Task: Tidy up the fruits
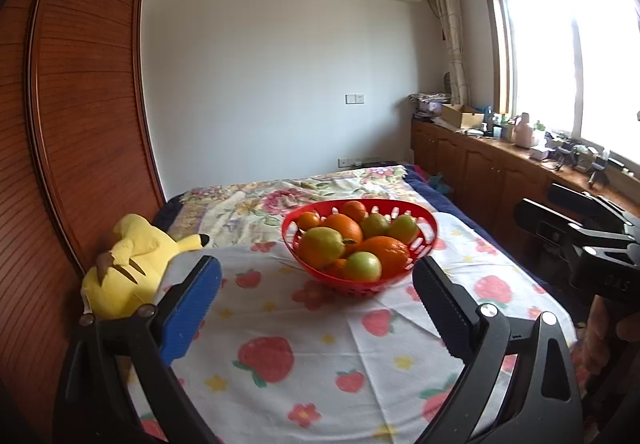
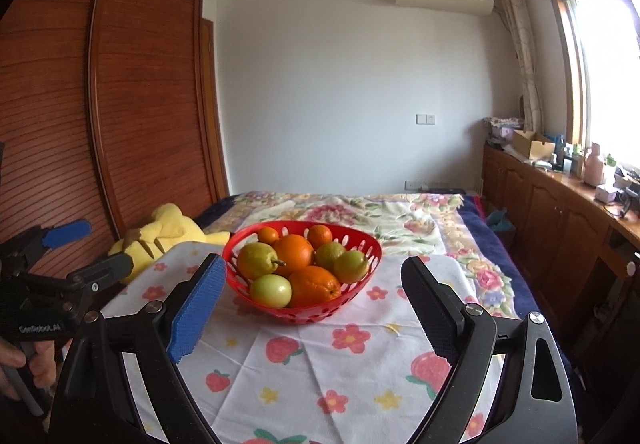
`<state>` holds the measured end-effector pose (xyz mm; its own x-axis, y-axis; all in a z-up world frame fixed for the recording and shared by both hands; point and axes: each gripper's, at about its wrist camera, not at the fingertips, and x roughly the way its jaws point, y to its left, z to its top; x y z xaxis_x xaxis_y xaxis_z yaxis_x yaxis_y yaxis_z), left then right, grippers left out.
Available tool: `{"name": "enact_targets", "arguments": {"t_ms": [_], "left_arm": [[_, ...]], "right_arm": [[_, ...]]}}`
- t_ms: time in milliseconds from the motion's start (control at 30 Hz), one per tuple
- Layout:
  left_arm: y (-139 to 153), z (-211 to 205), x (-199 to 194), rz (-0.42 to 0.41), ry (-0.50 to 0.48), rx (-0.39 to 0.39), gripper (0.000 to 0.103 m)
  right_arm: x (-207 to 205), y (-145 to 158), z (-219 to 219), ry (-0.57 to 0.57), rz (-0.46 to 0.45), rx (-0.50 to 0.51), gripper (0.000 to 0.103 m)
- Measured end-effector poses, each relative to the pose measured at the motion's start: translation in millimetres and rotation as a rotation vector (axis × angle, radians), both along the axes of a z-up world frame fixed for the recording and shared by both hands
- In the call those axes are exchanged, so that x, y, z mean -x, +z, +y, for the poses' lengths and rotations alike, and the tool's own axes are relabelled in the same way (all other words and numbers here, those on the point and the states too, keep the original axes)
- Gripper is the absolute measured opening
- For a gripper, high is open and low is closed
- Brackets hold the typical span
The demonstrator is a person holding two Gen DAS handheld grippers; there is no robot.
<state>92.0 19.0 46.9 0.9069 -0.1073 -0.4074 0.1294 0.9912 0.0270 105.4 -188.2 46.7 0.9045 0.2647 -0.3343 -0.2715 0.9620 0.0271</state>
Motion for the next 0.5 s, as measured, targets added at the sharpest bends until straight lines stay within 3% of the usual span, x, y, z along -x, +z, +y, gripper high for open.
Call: {"name": "enact_targets", "arguments": {"t_ms": [500], "left_arm": [[4, -3, 52, -0.025, -0.007, 0.002, 0.097]], "right_arm": [[43, -6, -6, -0.013, 0.011, 0.010, 0.091]]}}
